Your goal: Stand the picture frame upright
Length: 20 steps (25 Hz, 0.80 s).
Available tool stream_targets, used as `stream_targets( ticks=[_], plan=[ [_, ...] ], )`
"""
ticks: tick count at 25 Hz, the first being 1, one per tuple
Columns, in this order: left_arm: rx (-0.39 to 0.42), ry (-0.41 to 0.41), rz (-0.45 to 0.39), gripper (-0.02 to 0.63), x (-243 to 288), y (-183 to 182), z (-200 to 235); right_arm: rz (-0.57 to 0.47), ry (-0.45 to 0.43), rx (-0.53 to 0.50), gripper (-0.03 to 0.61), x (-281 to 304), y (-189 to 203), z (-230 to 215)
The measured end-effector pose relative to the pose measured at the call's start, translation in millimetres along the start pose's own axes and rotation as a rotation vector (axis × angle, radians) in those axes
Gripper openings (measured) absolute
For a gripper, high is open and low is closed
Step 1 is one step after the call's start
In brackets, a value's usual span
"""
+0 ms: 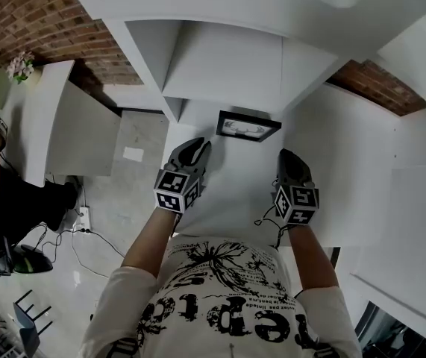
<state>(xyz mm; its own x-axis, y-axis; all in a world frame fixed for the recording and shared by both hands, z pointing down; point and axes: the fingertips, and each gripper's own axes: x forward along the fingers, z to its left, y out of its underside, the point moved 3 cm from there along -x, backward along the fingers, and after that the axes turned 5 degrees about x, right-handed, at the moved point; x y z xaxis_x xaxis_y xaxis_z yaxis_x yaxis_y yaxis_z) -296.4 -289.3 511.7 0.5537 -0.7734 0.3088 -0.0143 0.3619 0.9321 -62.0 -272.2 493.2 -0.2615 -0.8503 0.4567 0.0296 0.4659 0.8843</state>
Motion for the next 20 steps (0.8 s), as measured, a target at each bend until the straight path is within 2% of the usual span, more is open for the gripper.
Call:
stream_targets(
  ticks=[2, 3, 11, 15, 20],
  plan=[
    [-0.011, -0.005, -0.035, 0.024, -12, -8, -7, -0.031, -0.018, -0.031, 0.006, -14, -7, 5],
    [-0.013, -0.007, -0.05, 0.012, -18, -12, -11, -0.047, -0.028, -0.05, 0.006, -22, -11, 9],
    [0.063, 0.019, -0.159, 0.012, -67, -65, -51, -0.141, -0.078, -0.159, 0.005, -80, -37, 38],
    [0.125, 0.034, -0.152, 0.012, -89, -84, -71, -0.198, -0.1, -0.136, 0.003, -109, -54, 47],
    [0.146, 0.048, -0.139, 0.012, -110, -96, -89, -0.282, -0.117, -0.117, 0.005, -137, -75, 52]
  ],
)
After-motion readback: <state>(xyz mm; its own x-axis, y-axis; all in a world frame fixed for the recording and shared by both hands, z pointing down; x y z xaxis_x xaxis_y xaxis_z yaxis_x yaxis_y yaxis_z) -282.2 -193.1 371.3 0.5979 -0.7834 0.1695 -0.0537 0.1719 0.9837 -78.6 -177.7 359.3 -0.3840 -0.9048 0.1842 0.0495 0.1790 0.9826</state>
